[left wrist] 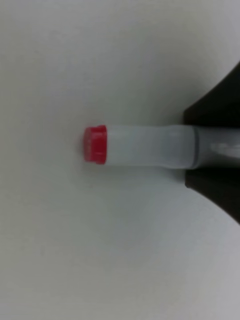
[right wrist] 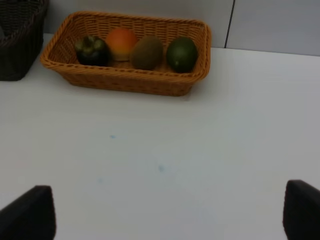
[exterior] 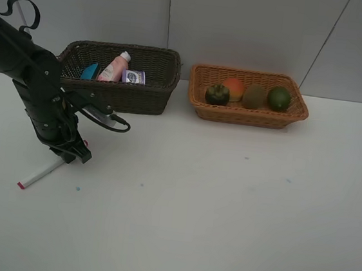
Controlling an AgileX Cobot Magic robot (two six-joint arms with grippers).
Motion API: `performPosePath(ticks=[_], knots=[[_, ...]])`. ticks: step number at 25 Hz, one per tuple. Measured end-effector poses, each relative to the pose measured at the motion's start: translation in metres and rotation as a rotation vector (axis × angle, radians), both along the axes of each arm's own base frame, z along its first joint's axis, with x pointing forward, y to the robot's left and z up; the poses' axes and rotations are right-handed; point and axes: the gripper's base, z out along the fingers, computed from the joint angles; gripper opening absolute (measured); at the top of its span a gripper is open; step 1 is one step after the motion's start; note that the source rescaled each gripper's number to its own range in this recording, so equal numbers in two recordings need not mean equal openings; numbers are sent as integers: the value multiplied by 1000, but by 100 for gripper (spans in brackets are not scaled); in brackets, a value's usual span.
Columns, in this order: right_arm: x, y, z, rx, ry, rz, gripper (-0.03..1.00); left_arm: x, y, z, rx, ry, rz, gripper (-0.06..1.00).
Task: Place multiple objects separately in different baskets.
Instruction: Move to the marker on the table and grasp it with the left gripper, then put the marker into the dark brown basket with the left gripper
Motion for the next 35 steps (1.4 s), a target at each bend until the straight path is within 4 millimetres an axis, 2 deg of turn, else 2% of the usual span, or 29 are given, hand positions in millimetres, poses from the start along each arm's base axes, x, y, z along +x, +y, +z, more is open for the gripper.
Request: performPosePath(ticks=[21,35], knots=[[0,0,0,0,0,0,99,-1,0,6,-10,-22,13,0],[0,0,0,0,0,0,99,3,1,74,-38,-183,4,0]])
